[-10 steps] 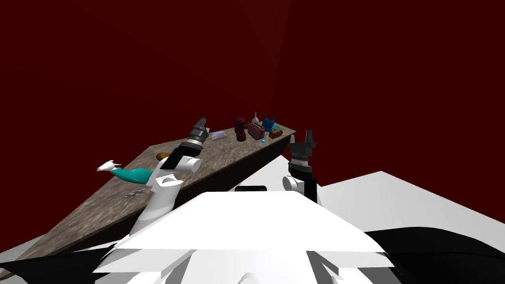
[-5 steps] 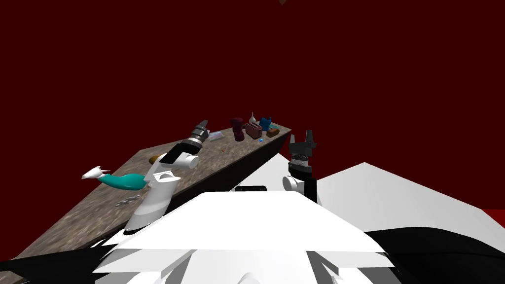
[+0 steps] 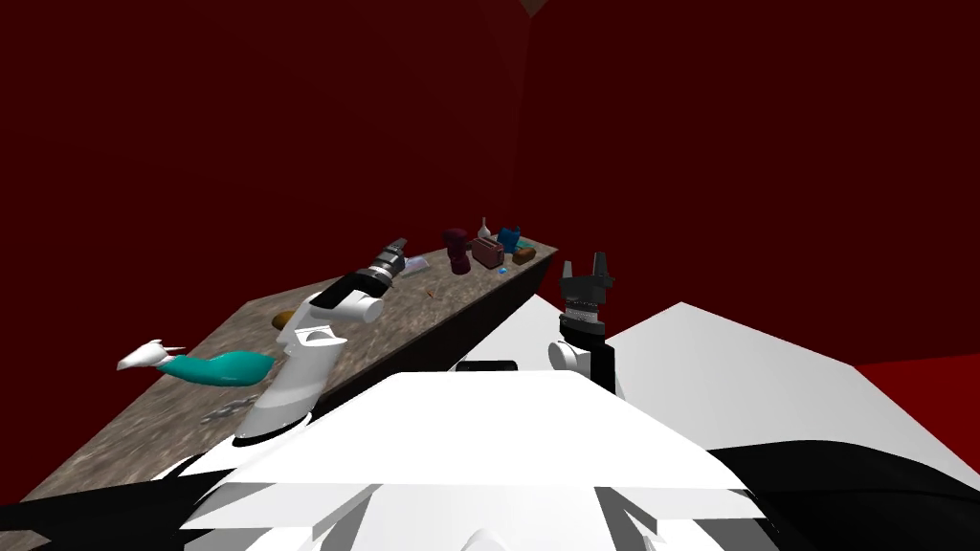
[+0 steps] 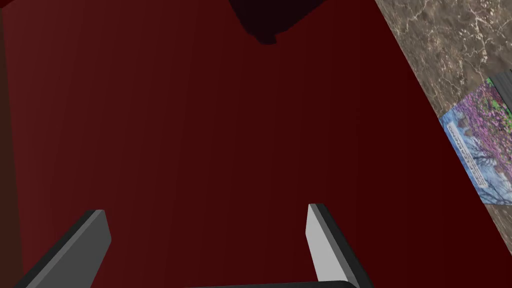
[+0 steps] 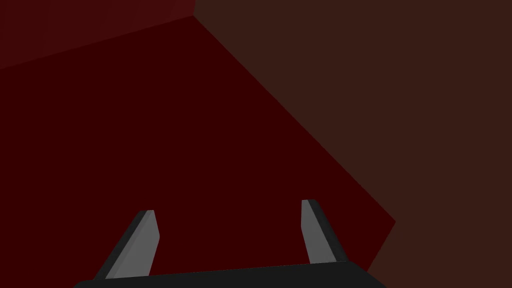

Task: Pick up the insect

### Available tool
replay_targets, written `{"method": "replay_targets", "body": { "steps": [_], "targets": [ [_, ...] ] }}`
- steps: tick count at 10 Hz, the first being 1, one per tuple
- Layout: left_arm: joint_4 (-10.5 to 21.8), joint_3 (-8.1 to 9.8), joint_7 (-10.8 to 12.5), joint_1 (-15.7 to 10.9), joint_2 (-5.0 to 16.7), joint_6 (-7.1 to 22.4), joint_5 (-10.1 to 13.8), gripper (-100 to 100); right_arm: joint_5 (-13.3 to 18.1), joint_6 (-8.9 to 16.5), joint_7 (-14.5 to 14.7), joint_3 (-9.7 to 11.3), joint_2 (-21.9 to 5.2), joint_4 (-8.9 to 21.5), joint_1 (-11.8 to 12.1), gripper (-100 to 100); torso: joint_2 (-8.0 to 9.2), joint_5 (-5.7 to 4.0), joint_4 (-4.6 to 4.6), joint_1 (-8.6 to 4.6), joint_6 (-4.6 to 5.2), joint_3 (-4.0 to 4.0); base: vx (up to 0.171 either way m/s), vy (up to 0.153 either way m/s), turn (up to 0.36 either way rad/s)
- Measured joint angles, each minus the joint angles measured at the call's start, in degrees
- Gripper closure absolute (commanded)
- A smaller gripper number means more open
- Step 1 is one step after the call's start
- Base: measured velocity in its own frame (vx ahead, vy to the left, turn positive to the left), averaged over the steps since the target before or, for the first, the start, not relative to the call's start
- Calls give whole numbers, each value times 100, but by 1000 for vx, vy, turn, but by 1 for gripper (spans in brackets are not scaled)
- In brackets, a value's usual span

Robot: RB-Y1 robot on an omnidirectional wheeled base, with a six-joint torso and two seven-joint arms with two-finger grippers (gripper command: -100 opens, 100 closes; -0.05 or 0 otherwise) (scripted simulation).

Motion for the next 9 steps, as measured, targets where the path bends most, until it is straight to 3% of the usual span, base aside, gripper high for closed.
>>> {"method": "replay_targets", "body": {
  "steps": [6, 9],
  "targets": [
    [565, -88, -78, -261, 446, 932, 463, -100, 0, 0, 0, 0, 0, 0, 1, 0, -7, -1, -1, -6, -4, -4, -24, 41, -144],
    [759, -113, -118, -261, 652, 1323, 710, -100, 0, 0, 0, -1, 0, 0, 1, 0, -9, -1, -1, -9, -6, -4, -13, 29, -94]
  ]
}}
